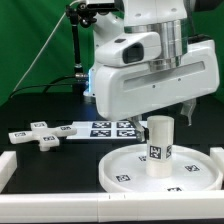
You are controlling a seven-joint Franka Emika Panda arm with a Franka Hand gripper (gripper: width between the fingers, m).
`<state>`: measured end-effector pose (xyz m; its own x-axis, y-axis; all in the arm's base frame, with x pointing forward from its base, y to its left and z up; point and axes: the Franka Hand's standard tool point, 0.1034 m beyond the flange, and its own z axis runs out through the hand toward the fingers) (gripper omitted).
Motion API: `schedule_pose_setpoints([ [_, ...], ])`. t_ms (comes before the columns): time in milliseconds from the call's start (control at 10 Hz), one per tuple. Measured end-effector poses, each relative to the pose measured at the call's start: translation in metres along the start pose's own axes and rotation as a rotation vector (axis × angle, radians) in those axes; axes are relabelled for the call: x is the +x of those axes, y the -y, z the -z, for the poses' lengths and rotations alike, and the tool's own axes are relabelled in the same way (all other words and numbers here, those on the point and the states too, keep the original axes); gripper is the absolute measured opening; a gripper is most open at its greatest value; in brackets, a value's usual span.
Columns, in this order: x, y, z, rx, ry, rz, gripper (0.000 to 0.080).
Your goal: Assemble round table
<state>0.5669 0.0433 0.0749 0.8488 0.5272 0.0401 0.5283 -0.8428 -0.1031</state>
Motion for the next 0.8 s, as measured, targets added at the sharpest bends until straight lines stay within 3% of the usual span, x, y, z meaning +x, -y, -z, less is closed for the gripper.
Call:
schedule_pose_setpoints([
  [500, -0.0038, -0.0046, -0.0007, -0.011, 0.014, 0.346, 0.0649],
  [800, 0.0006, -0.0046, -0.0004, -0.036, 0.045, 0.643, 0.0649],
])
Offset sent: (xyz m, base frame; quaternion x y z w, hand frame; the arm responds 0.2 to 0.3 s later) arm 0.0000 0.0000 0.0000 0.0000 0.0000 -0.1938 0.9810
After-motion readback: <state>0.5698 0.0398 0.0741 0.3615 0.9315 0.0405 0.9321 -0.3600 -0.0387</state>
